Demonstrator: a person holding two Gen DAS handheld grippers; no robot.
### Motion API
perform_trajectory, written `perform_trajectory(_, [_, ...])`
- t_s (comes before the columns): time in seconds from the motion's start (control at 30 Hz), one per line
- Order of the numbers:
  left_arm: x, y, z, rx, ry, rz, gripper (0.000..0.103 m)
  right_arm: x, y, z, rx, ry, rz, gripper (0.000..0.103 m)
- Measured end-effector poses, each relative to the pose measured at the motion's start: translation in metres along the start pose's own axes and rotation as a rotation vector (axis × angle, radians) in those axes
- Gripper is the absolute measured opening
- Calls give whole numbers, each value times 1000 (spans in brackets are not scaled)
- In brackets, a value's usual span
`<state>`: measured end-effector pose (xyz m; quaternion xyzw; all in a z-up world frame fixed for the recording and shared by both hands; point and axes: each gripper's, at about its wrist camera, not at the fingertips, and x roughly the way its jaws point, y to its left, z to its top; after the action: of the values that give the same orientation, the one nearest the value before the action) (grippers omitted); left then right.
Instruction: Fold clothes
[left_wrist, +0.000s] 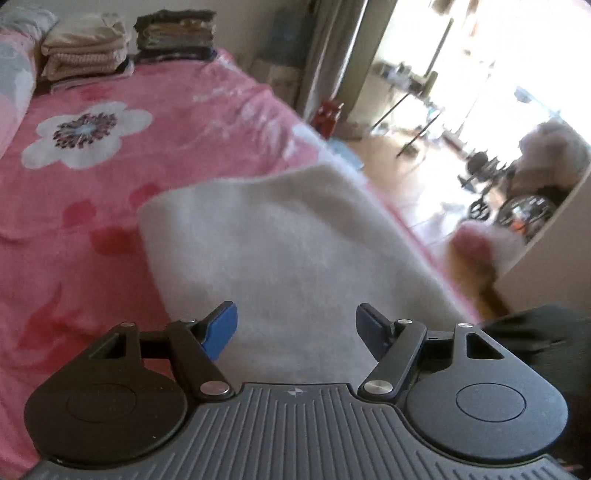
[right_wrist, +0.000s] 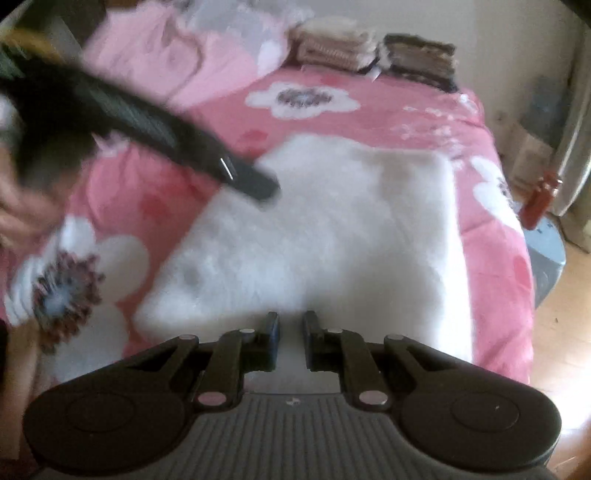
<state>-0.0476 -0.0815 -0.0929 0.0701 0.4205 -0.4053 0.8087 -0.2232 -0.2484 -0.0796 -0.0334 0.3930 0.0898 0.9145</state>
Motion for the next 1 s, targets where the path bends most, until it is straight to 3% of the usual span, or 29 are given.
perform_trajectory(0.1, [5, -8, -9, 3, 11, 51, 71, -22, -18, -9, 71, -104, -58, 14])
perform_trajectory(0.23, [2, -21, -12, 50, 16, 107, 72, -11, -49, -34, 53, -91, -140, 13])
perform_trajectory(0.37, [1, -28, -14, 63, 27, 143, 73, -35, -83, -41, 194, -159, -156, 17])
perform_trajectory(0.5, [0, -29, -14, 52, 37, 167, 75, -45, -130, -61, 471, -146, 49, 20])
perform_trajectory(0.57, [2, -31, -13, 53, 37, 183, 76, -44, -142, -71, 542, -147, 129, 37])
perform_trajectory(0.67, [4, -34, -12, 55, 38, 202, 77, -38, -151, -79, 609, -140, 221, 43])
perform_trajectory(0.87, [1, -38, -12, 54, 45, 227, 77, -16, -154, -73, 632, -90, 303, 47])
perform_trajectory(1.0, [-6, -48, -14, 127, 9, 295, 77, -4, -153, -67, 610, -61, 332, 50])
